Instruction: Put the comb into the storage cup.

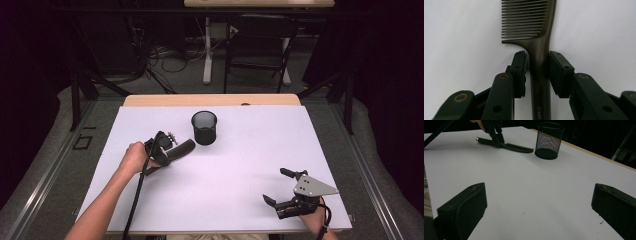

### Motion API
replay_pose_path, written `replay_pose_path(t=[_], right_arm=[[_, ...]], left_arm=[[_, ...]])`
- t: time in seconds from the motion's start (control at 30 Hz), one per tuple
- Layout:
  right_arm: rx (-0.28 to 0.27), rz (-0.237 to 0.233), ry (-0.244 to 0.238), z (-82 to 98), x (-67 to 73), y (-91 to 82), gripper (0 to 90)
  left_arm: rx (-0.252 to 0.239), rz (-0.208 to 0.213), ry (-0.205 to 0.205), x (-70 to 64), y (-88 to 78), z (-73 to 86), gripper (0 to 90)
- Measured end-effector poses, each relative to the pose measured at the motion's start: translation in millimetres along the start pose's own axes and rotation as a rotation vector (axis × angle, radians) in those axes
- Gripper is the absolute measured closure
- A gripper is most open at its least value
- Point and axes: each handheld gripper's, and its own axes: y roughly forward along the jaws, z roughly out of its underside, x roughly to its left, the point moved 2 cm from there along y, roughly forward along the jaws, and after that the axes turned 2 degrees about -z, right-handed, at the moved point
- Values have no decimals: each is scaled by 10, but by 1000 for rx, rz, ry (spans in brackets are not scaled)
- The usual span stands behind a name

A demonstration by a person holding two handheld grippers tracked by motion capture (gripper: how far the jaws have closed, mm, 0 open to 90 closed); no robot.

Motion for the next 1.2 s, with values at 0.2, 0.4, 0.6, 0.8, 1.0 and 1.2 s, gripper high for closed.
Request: replay_pose_path(t=[0.2, 0.4, 0.6, 0.8, 1.0, 1.2], right_arm=[[1, -1, 0, 1, 1, 0, 0], [4, 4, 0, 1, -1, -1, 0], [-1, 8, 1, 1, -2, 2, 0], [-1, 10, 1, 0, -2, 2, 0], [10, 13, 3, 2, -6, -1, 0], [1, 15, 1, 2, -7, 1, 0]], left_arm=[[-2, 14, -25, -1, 14, 2, 716], [-19, 19, -65, 1, -2, 26, 723], [-82, 21, -93, 10, -89, 87, 724], [-154, 36, -115, -4, -171, 149, 723], [-204, 40, -133, -11, -190, 197, 724], [-263, 34, -157, -2, -215, 263, 724]])
